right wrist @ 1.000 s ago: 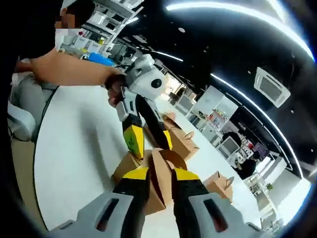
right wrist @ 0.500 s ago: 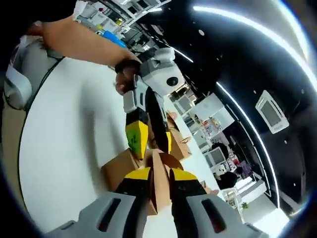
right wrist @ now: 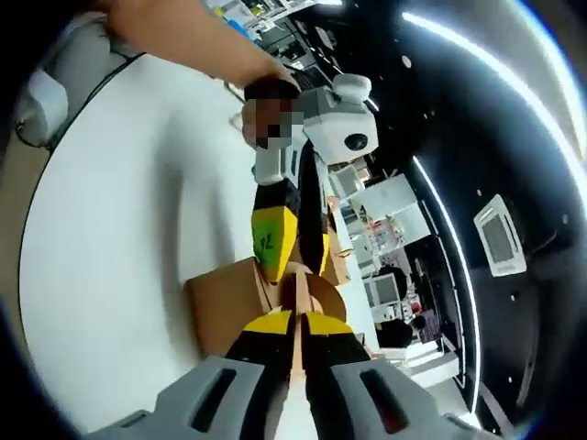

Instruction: Pick up one paper box from the group, open the paper box, and remove the item inside

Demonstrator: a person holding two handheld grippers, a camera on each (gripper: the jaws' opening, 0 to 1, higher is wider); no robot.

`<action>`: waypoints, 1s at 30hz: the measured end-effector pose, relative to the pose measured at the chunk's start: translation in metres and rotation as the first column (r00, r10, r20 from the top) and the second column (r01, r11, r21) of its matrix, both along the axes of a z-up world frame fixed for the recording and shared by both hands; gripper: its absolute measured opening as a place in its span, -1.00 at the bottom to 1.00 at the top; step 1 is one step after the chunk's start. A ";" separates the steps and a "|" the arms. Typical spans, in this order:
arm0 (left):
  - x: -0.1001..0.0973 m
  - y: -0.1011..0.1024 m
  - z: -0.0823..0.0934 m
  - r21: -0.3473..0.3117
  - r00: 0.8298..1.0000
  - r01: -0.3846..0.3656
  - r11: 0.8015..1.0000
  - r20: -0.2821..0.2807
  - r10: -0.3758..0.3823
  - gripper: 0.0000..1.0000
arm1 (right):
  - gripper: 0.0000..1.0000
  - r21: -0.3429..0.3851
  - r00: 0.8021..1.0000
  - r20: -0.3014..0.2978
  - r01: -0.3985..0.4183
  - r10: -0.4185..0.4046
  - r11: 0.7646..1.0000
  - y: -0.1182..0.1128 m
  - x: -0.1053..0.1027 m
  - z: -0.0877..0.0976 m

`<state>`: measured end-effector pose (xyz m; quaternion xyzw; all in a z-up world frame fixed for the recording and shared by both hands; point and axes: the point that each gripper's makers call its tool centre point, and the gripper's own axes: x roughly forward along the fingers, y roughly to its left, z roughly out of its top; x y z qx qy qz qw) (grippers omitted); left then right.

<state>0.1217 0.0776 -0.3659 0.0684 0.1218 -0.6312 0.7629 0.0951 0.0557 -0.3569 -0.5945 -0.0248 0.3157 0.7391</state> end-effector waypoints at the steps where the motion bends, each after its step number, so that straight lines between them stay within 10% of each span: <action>1: 0.000 0.000 0.000 -0.001 1.000 0.000 1.000 0.000 0.000 -0.13 | -0.92 -0.041 1.000 0.025 -0.003 0.004 0.999 0.000 -0.001 -0.001; 6: 0.000 0.000 0.000 0.013 1.000 -0.001 1.000 -0.001 0.001 -0.13 | -0.95 -0.067 0.997 0.074 0.013 -0.008 0.998 0.001 -0.002 -0.001; 20: 0.001 0.000 0.000 0.027 1.000 -0.012 1.000 -0.002 0.012 -0.13 | -0.96 0.191 0.994 0.073 0.069 -0.085 0.979 -0.010 0.002 0.019; 30: 0.002 0.001 0.000 0.036 1.000 -0.017 0.999 0.000 0.017 -0.14 | -0.96 0.503 0.988 -0.079 0.157 -0.135 0.850 -0.033 0.007 0.038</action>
